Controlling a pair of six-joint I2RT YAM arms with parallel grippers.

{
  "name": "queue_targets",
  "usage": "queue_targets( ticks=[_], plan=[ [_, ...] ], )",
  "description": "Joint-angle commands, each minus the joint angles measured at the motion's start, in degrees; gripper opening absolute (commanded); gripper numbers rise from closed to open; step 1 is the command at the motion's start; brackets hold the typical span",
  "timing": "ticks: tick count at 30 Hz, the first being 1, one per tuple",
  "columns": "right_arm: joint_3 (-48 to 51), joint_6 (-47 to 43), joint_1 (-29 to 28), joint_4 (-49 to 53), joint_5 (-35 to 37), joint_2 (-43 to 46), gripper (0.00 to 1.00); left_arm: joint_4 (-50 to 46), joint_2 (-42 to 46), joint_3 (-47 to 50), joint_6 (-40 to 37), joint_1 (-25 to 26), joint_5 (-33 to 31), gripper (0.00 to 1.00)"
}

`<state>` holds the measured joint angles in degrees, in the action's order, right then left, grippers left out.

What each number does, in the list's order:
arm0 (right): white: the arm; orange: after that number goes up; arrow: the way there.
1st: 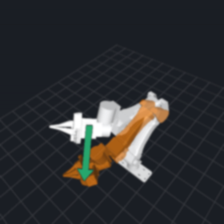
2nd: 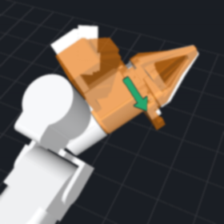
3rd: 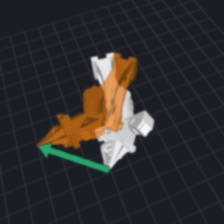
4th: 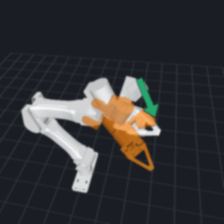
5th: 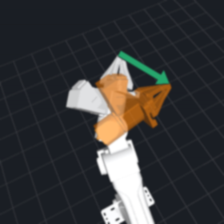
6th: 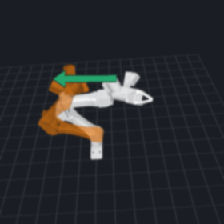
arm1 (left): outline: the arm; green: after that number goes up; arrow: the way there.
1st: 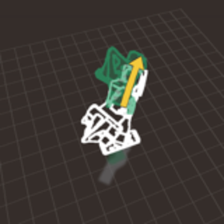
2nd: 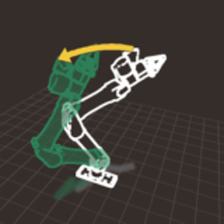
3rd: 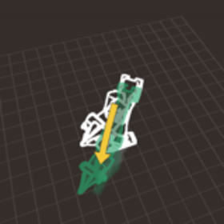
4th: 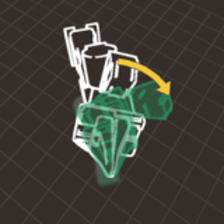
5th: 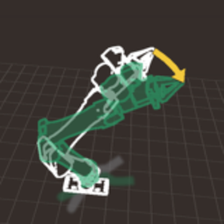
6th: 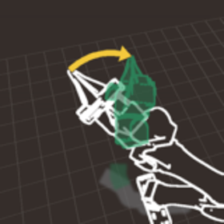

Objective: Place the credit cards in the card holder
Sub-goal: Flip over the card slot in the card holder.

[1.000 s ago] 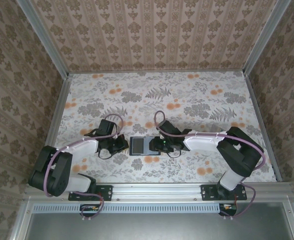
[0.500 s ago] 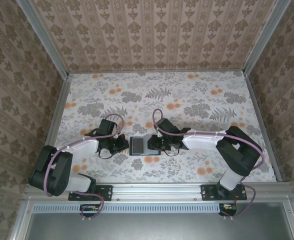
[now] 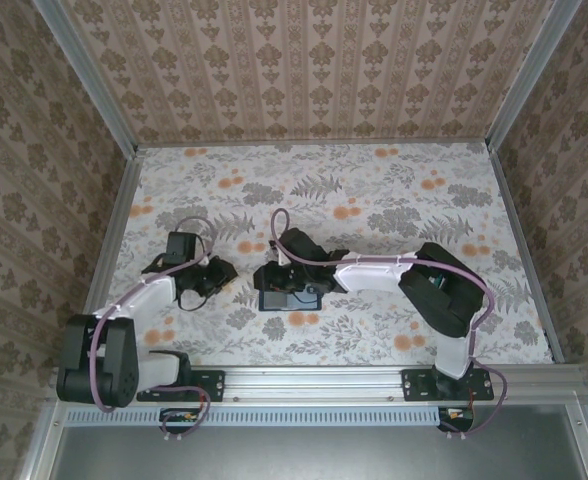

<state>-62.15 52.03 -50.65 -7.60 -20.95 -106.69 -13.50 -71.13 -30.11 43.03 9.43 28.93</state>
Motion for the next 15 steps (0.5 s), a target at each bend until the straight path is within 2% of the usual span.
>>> queue_targets(
  ticks=[1, 5, 10, 11, 13, 15],
  plan=[
    [-0.3, -2.98, 1.07, 2.32, -0.59, 2.68, 0.42, -2.24, 1.48, -1.71, -2.64, -1.03, -0.07, 0.21],
    [3.19, -8.63, 5.15, 13.07, 6.96, 11.66, 0.42, 0.19, 1.1, -1.23, -4.56, -0.22, -3.55, 0.25],
    [8.42, -14.76, 12.61, 28.63, 25.5, 26.44, 0.48, 6.48, -1.38, -2.54, -8.85, 6.7, -11.72, 0.33],
    [8.94, -14.03, 14.1, 32.98, 31.78, 30.03, 0.51, 7.94, -1.74, -2.87, -9.89, 8.15, -12.95, 0.35],
    [10.96, -14.66, 18.9, 38.78, 43.98, 36.7, 0.68, 10.28, -2.96, -4.16, -12.35, 10.79, -15.95, 0.41],
    [13.25, -15.59, 24.75, 43.43, 49.26, 42.49, 0.79, 11.42, -4.36, -5.51, -14.21, 12.16, -18.2, 0.47]
  ],
)
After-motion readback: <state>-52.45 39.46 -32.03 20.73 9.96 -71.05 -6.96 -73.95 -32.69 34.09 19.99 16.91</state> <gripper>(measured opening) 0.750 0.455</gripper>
